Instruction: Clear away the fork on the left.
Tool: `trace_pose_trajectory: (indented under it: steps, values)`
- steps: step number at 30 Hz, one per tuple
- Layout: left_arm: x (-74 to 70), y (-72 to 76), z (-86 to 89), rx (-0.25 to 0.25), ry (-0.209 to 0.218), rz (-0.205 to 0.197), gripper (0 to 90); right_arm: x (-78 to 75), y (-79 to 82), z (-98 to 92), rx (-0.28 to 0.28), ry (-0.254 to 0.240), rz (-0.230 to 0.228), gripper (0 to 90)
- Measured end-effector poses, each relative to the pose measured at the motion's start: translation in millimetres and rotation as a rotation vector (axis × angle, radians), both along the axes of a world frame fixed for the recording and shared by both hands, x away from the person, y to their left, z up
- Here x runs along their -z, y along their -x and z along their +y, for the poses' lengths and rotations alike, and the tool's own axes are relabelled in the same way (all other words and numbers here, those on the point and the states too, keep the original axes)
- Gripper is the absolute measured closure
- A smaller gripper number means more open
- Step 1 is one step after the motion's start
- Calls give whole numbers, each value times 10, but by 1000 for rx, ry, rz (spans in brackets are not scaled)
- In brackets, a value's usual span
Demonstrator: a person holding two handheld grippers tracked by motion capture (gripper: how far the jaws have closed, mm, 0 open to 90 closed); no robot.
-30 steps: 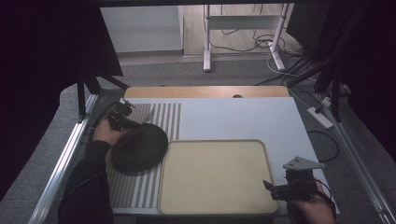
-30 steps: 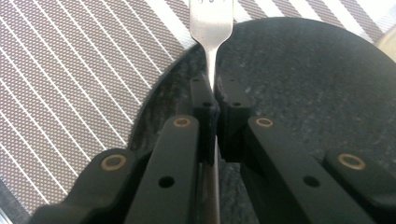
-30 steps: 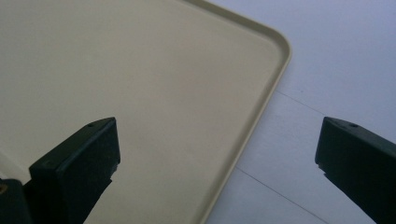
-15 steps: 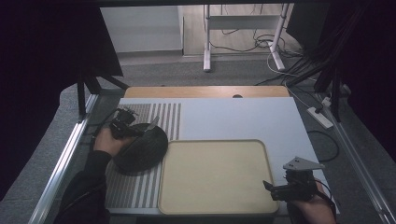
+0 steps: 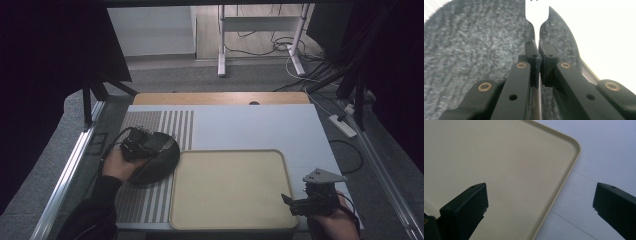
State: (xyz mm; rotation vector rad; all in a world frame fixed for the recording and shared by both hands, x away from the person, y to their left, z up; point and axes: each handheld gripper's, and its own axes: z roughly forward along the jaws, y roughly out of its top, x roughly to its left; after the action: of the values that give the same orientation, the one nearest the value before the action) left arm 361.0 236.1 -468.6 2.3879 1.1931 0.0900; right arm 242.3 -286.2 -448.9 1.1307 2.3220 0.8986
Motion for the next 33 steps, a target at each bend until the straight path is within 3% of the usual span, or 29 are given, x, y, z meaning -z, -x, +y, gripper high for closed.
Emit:
trace_pose_trajectory:
  steps: [6, 17, 33]
  values:
    - [-10, 149, -110, -10, 23, 10, 863, 0, 3, 3, -6, 2, -3, 5]
    - [5, 318, -294, -13, 22, 41, 863, 0, -2, 6, -9, 0, 0, 5]
    - [43, 464, -861, 35, 29, 77, 862, 1, -3, 11, -9, 3, -1, 5]
